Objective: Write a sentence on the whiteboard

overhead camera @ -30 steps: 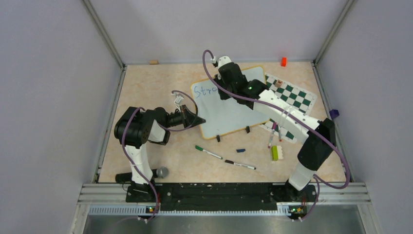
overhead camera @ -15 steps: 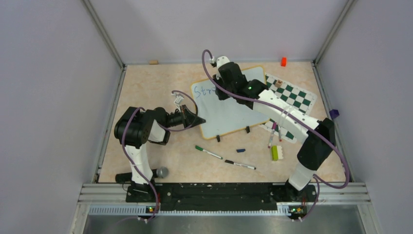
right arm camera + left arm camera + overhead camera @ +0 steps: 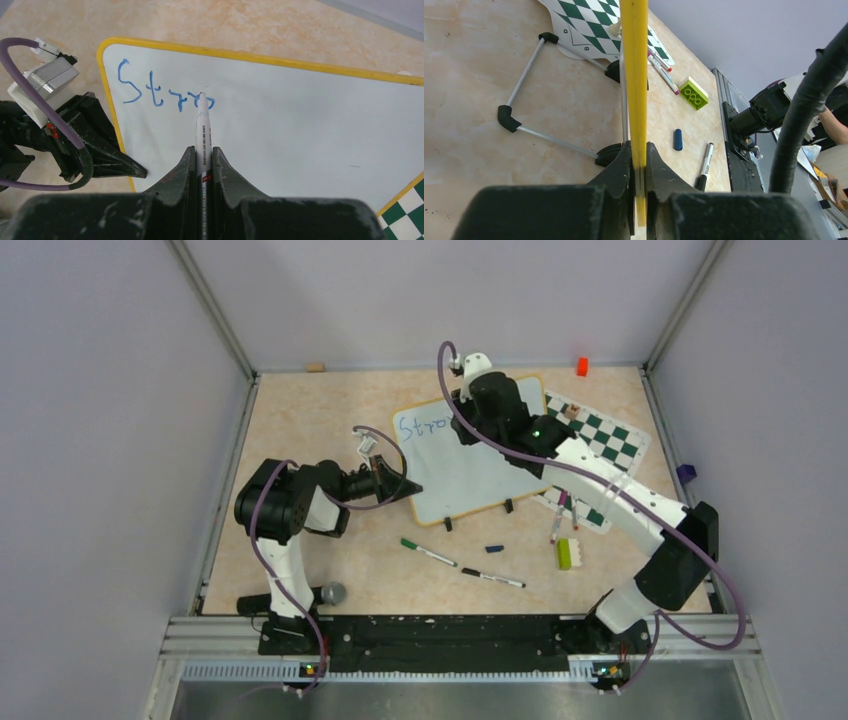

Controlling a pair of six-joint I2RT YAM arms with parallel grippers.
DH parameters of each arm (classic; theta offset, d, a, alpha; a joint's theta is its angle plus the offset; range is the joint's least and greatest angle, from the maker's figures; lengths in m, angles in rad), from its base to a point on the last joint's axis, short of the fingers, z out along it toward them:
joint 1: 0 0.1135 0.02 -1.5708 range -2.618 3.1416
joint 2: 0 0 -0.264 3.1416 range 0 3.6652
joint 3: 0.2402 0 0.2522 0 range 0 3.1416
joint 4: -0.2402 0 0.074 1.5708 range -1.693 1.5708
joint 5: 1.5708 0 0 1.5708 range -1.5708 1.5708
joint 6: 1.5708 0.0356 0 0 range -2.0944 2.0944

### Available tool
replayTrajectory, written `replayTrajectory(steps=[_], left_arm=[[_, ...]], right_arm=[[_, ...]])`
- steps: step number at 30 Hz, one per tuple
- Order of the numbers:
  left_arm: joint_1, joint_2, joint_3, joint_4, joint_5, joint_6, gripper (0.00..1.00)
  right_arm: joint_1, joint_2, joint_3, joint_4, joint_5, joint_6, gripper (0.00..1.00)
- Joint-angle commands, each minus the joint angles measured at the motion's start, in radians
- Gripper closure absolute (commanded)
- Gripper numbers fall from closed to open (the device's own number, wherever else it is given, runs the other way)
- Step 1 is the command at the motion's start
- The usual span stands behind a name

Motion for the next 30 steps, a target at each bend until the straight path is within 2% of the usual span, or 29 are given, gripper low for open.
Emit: replayTrajectory(steps=[1,14,30], left_arm=[[-0.017,-0.006,-0.005,0.092,0.071,0.069,1.0],[-0.017,-0.005,-0.008,0.092,0.072,0.07,1.0],[-0.017,-0.007,-0.008,0.091,0.071,0.073,1.0]], right_arm=[[-0.016,-0.003,0.028,0.019,0.04,-0.008,1.0],[-0.025,0.074,0.077,-0.032,0.04,-0.004,1.0],[-0.033,0.095,0.084,-0.04,0.043,0.003,1.0]])
